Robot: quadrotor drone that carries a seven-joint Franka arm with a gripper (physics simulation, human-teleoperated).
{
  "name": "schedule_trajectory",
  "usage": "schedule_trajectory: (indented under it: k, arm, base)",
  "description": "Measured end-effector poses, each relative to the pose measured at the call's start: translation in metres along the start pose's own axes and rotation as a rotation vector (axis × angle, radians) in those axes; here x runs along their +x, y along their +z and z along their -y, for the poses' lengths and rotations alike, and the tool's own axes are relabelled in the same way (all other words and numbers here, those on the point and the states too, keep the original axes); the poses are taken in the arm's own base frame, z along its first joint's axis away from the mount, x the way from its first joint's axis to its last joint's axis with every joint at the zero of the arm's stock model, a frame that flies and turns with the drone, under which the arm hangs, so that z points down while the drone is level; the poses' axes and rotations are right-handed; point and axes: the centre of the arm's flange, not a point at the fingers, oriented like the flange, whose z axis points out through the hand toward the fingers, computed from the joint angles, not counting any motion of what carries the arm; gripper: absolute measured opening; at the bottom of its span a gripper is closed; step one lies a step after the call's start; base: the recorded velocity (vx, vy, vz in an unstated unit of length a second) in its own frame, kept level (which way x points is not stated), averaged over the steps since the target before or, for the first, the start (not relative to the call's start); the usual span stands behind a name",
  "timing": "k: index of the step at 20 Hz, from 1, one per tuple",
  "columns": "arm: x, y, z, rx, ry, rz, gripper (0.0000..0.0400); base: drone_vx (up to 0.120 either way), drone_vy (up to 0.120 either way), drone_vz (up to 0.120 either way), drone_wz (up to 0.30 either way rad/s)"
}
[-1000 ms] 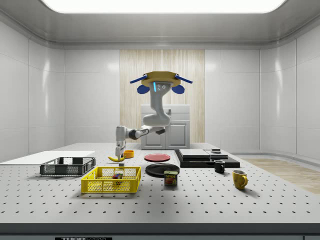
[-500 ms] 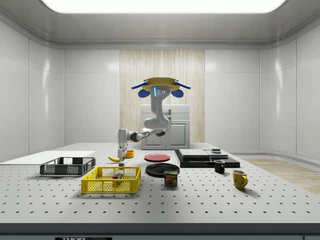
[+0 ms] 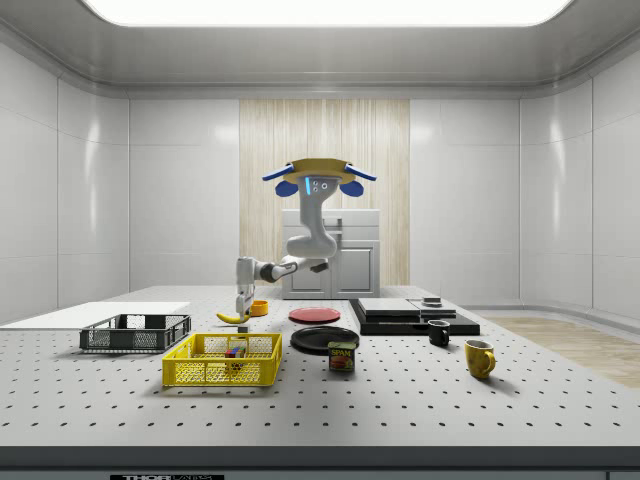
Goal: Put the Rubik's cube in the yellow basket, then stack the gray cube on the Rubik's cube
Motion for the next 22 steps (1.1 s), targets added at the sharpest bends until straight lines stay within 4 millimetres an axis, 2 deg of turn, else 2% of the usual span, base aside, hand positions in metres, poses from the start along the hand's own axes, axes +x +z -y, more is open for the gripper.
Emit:
schedule_trajectory:
  k: [5, 22]
  arm:
    - [0.0, 0.001, 0.0, 0.0, 0.0, 0.0, 0.04]
    - [0.009, 0.025, 0.009, 0.0, 0.0, 0.0, 0.04]
  base:
    - [0.0, 0.0, -0.12, 0.0]
    - [0.0, 0.0, 0.0, 0.0]
